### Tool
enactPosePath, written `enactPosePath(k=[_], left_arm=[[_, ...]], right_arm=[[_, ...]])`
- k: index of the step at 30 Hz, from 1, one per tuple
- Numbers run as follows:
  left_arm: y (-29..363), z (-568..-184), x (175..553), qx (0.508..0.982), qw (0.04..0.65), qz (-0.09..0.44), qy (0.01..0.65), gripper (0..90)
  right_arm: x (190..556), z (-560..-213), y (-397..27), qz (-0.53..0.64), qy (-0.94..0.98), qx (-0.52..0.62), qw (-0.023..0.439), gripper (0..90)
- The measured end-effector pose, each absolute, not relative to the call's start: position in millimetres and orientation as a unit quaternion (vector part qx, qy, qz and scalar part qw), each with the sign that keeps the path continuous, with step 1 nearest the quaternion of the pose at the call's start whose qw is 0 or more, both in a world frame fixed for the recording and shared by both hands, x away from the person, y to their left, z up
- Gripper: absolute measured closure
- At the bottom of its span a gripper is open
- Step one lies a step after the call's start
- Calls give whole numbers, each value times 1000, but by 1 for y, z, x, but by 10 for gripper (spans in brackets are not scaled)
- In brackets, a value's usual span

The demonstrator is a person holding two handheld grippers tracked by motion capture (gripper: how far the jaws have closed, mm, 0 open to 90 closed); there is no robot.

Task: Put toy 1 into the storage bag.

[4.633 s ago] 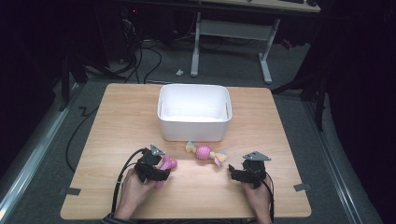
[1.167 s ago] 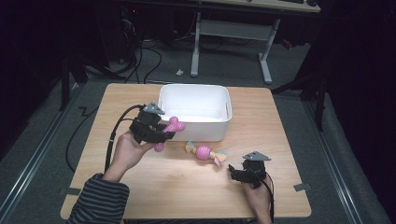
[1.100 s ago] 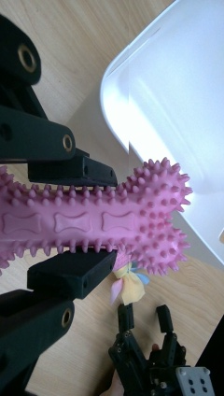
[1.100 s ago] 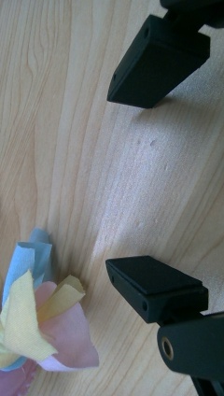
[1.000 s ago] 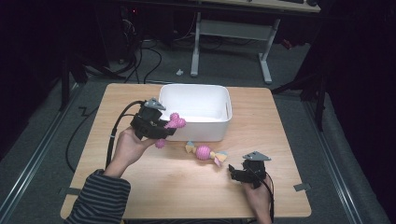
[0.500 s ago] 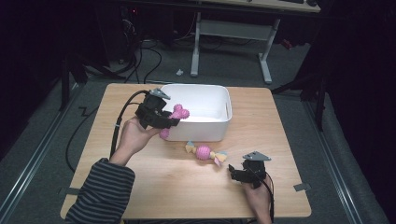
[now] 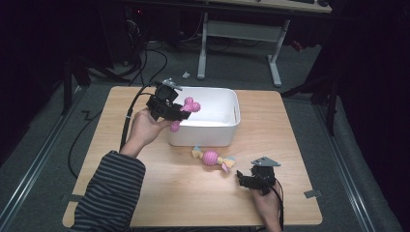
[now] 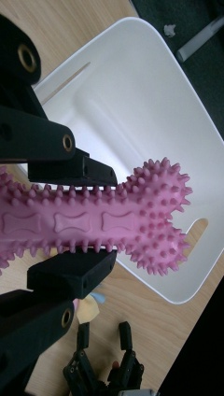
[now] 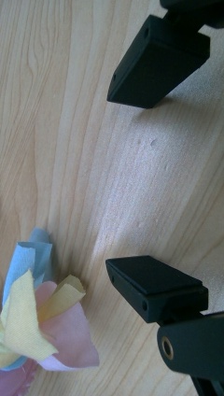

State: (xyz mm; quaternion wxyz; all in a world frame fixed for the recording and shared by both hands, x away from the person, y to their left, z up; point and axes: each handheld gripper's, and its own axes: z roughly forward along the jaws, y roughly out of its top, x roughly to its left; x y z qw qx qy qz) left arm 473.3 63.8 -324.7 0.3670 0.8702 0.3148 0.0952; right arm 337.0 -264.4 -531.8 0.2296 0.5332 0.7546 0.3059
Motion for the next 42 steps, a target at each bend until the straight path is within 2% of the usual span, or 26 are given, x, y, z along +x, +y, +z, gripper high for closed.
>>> enactPosePath(k=[10, 42], left_arm=[[50, -326, 489, 874, 355, 110, 313, 588], [28, -365, 529, 872, 329, 107, 346, 586]], right_arm=[[337, -532, -264, 307, 755, 533, 229, 174], [337, -532, -264, 307, 757, 530, 229, 180]])
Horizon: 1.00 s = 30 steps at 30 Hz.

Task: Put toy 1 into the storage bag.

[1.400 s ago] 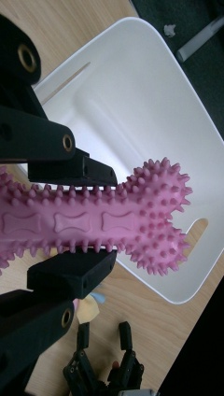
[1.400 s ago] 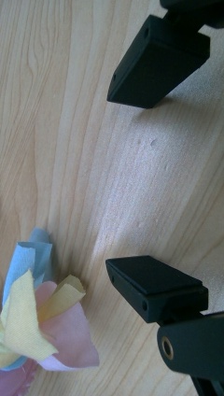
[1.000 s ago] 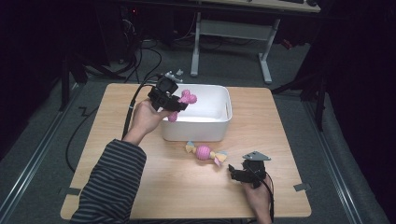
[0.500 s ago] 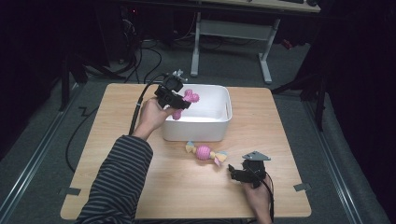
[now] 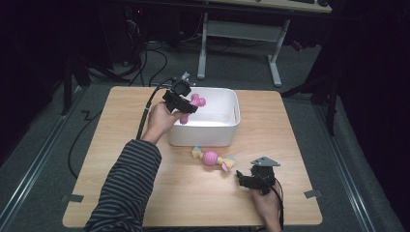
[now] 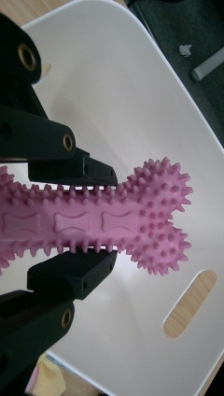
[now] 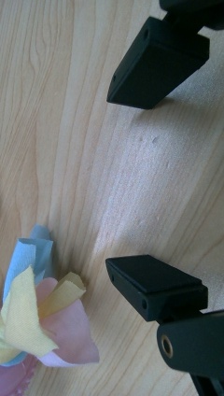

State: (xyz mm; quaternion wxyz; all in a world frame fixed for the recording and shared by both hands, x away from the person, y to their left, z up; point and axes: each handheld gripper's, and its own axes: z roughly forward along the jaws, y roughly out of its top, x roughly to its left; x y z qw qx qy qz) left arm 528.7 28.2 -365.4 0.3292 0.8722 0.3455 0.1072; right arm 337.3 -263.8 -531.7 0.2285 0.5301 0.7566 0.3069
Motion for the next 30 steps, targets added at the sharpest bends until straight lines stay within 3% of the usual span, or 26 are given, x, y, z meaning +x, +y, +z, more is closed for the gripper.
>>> enactPosePath(k=[30], left_arm=[[12, -396, 538, 890, 289, 72, 345, 574]], right_arm=[[337, -532, -264, 308, 757, 529, 228, 180]])
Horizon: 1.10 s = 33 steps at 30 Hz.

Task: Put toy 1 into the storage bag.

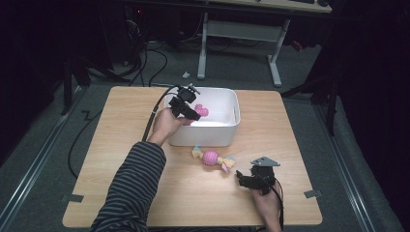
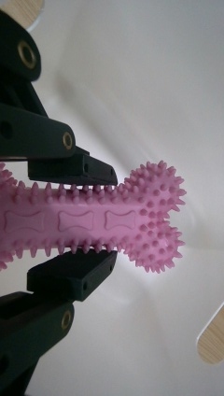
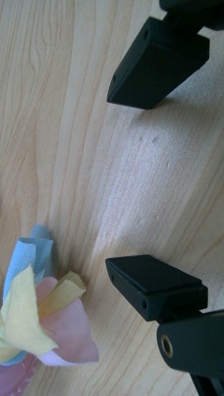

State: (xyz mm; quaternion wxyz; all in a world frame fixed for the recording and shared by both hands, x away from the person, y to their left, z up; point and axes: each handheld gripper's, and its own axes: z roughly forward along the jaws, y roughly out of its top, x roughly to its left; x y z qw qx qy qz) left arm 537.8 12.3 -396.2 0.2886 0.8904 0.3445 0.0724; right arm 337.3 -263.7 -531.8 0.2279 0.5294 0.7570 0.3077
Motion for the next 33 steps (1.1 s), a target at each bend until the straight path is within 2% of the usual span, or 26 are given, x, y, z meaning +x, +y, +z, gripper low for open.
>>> enactPosePath(k=[10, 24, 33], left_arm=[[13, -394, 533, 891, 286, 84, 341, 544], [40, -371, 512, 861, 345, 104, 358, 404], [62, -361, 495, 845, 375, 124, 360, 388]], right_arm=[[337, -532, -264, 308, 757, 529, 228, 181], [337, -532, -264, 308, 757, 529, 228, 181], [337, -532, -263, 308, 756, 530, 228, 182]])
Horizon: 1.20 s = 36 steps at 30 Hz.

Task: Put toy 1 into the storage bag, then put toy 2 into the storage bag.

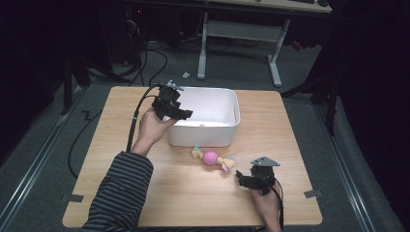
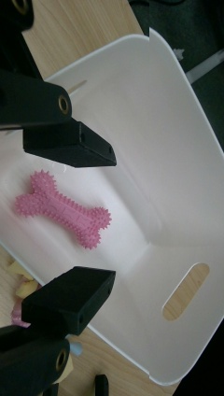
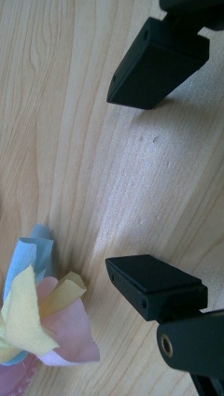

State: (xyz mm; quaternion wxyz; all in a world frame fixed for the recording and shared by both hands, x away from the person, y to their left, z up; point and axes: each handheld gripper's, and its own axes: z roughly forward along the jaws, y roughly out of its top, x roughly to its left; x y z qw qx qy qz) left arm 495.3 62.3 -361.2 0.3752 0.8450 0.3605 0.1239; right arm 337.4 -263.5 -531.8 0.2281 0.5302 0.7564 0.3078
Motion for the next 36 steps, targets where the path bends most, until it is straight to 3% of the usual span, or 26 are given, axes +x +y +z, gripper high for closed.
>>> enactPosePath(k=[23, 28, 36], left_arm=[[98, -359, 464, 821, 407, 141, 375, 380], [102, -359, 454, 822, 393, 173, 373, 369], [118, -364, 446, 810, 410, 160, 387, 369]], right_arm=[[337, -532, -264, 308, 757, 530, 228, 182], [338, -532, -264, 308, 757, 529, 229, 181], [338, -532, -264, 308, 757, 529, 228, 182]])
